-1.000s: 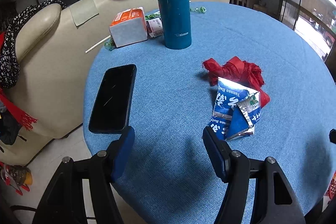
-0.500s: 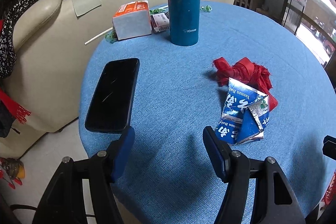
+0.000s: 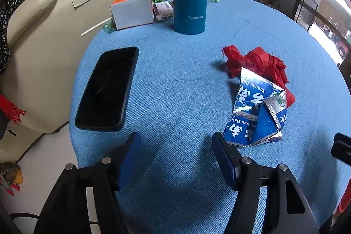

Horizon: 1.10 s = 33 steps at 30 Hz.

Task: Collect trash
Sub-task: 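Grasp the red ribbon with the right gripper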

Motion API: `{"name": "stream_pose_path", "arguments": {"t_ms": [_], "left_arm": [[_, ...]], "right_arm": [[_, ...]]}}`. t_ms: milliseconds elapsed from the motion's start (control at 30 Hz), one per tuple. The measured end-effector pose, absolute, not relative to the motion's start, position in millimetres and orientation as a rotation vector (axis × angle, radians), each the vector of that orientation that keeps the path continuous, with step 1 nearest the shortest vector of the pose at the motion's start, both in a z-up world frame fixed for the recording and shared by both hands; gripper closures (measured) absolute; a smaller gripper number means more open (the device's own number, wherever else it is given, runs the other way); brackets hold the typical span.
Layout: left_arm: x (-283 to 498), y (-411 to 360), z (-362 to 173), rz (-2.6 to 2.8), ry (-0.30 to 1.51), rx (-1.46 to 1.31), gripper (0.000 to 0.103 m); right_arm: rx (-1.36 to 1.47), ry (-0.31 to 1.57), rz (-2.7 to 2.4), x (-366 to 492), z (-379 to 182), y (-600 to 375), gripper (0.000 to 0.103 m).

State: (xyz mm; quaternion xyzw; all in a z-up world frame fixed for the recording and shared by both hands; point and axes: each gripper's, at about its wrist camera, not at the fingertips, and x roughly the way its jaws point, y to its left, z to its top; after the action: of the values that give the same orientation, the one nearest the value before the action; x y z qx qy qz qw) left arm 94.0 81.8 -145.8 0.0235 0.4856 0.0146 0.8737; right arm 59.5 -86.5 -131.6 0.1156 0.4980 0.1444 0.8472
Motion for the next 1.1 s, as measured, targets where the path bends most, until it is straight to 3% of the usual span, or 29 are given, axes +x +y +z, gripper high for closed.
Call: {"name": "stream_pose_path", "arguments": {"t_ms": [267,567,933,1033,1100], "left_arm": [[99,84,-149,0.025,1.024,0.032,0.034],[100,86,-150,-0.004,1.007,0.036,0.022],[101,88,-151,-0.057,0.995,0.066,0.018],[102,88,-151,-0.07,1.0,0.071,0.017],[103,88,-150,-0.077,1.007,0.073,0.017]], "right_arm": [[0.23,1.013,0.307,96,-129,-80,0.039],[0.18,0.981,0.332,145,-123,-61,0.04],[0.086,1.017,0.398,204,-149,-18,0.04],[0.073,1.023,0.423,208,-152,-13,0.048],[0.053,1.014,0.424,208,-153,-10,0.06]]}}
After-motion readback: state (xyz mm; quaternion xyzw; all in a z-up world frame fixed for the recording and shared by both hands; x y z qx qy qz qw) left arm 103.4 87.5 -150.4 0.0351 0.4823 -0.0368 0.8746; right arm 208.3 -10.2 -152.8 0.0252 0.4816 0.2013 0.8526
